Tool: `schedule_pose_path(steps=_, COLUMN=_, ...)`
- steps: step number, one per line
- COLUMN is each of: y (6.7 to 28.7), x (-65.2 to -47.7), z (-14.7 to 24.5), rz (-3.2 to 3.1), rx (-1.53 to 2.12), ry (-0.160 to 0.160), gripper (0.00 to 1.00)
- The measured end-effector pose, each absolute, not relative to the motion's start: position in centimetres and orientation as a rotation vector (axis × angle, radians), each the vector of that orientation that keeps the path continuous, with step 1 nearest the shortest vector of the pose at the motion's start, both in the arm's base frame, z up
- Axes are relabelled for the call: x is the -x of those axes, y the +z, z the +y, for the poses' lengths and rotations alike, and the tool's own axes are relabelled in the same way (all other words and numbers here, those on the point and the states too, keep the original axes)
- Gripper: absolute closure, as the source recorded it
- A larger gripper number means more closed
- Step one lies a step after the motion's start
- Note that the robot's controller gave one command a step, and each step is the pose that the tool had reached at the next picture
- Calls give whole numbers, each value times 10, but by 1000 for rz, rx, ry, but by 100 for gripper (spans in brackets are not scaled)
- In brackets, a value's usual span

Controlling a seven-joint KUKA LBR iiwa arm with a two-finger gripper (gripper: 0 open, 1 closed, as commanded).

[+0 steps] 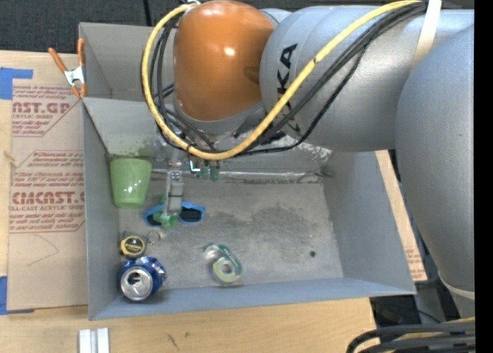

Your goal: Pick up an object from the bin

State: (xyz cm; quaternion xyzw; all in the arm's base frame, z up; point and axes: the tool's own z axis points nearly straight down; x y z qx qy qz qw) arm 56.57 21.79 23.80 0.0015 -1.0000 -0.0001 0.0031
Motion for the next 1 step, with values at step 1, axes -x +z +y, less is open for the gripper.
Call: schedule_pose_path(steps=1, y=107, x=-582, z=186, rz=-3135, rx=26, ry=2, gripper=0)
